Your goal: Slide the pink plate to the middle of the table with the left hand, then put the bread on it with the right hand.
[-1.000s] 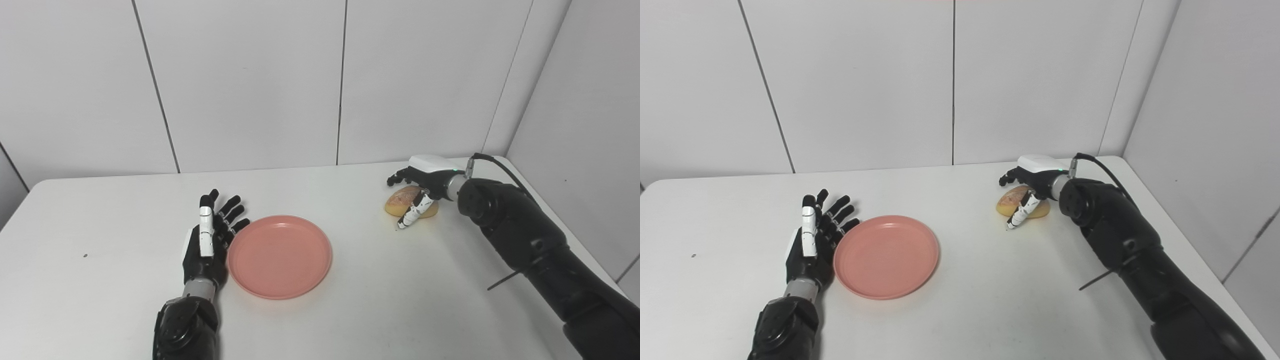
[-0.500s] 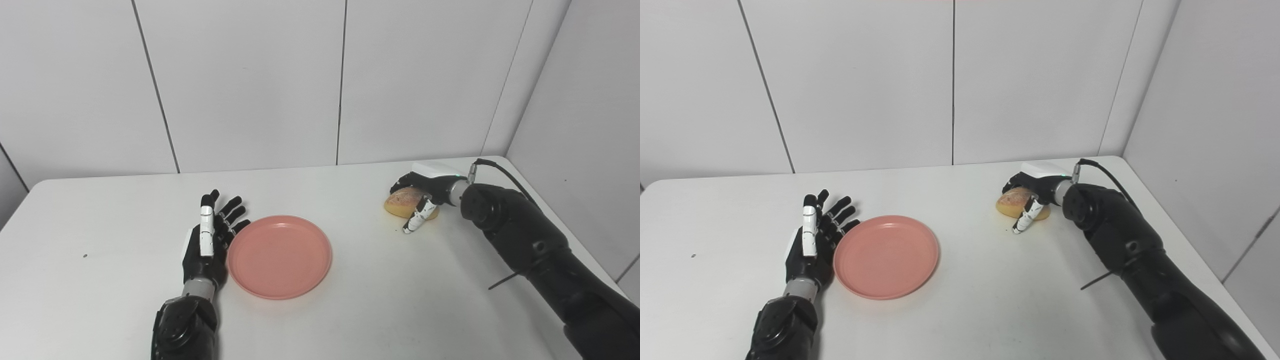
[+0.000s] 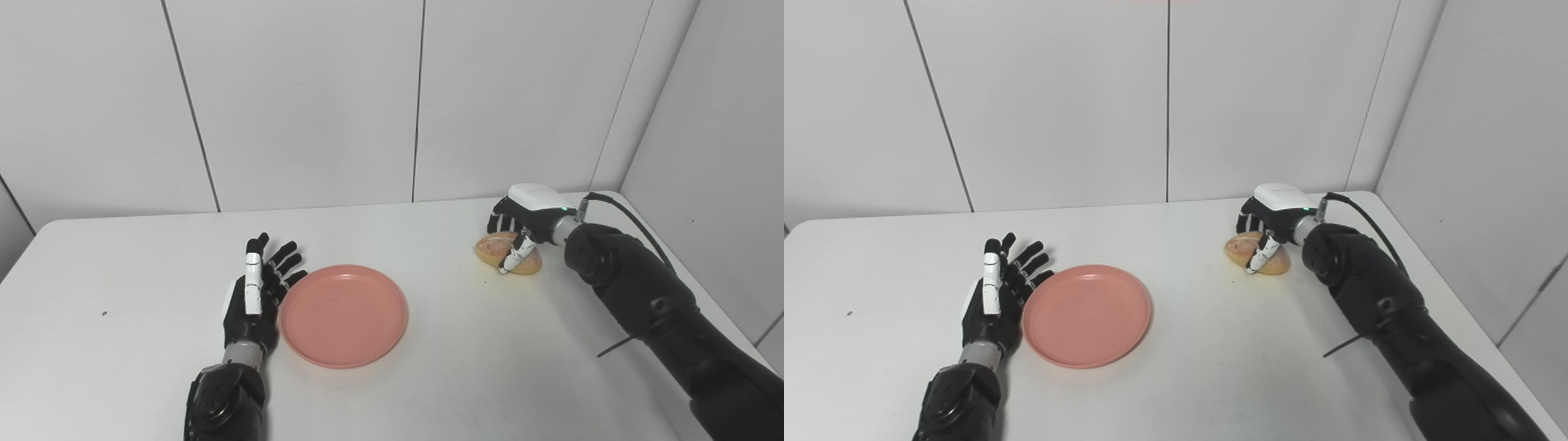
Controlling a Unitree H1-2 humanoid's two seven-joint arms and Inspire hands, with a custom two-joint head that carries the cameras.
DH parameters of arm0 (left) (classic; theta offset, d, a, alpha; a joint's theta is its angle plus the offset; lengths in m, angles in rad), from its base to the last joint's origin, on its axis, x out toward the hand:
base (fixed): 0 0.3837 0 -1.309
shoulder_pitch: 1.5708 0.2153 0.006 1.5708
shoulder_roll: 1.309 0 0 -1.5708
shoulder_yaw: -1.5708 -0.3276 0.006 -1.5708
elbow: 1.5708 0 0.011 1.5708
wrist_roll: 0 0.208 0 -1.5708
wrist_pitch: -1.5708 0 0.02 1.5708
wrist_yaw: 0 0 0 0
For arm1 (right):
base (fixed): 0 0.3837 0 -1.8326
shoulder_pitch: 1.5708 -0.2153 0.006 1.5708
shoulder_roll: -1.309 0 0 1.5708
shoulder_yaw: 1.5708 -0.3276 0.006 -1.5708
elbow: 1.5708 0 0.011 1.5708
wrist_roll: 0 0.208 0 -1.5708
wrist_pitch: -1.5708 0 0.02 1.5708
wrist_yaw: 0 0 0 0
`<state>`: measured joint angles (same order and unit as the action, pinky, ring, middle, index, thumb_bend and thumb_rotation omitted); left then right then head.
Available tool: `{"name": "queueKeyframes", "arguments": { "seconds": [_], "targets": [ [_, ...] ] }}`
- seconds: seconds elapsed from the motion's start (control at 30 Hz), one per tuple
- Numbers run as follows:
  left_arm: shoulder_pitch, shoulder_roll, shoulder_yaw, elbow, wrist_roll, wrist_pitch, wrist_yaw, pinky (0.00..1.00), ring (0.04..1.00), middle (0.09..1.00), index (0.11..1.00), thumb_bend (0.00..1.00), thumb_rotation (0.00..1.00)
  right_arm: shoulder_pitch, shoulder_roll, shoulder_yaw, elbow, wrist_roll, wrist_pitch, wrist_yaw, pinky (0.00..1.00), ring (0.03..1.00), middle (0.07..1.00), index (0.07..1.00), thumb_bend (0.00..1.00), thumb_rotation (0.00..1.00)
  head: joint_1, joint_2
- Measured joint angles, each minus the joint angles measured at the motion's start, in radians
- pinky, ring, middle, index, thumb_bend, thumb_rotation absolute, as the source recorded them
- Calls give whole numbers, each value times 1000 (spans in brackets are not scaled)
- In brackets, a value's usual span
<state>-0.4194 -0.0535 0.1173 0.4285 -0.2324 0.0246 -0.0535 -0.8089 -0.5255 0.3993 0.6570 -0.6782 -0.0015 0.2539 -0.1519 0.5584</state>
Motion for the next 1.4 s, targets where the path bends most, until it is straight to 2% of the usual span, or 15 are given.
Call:
{"name": "queueKeyframes", "arguments": {
  "seconds": [0.17,0.27,0.4,0.53,0.73,0.97,1.13,1.3,1.4],
  "targets": [
    [0,0,-1,0,0,0,0,726,837,841,984,721,959,0,-1,8,-10,-1,-1,10,412,441,524,481,516,0,2,6],
    [0,0,-1,0,0,0,0,722,835,840,984,726,955,0,-2,14,-27,-3,-1,24,359,418,499,506,516,0,9,11],
    [-1,0,-1,0,0,3,1,725,835,835,977,728,954,0,-10,18,-76,-2,-31,47,397,443,520,479,516,0,31,21],
    [-2,-1,-2,1,1,4,4,724,828,833,973,742,949,0,-31,19,-162,2,-88,68,388,437,513,488,517,0,49,26],
    [-11,-10,-2,8,15,5,19,717,818,830,971,743,946,0,-35,17,-318,12,-94,145,402,438,505,492,518,0,96,40],
    [-12,-23,-13,7,30,7,40,709,810,823,971,728,954,0,2,-9,-426,61,-98,187,386,434,509,491,517,0,153,52],
    [-15,-31,-15,10,37,7,47,702,808,823,971,720,949,0,24,-10,-489,86,-115,195,385,423,500,506,517,0,167,54],
    [-15,-34,-15,15,39,3,53,709,817,827,976,705,955,0,49,-9,-516,108,-152,196,407,436,545,469,513,0,176,52],
    [-16,-34,-15,17,39,2,53,696,812,825,980,695,959,1,77,-10,-537,123,-161,196,402,435,535,477,514,0,176,52]
  ]
}}
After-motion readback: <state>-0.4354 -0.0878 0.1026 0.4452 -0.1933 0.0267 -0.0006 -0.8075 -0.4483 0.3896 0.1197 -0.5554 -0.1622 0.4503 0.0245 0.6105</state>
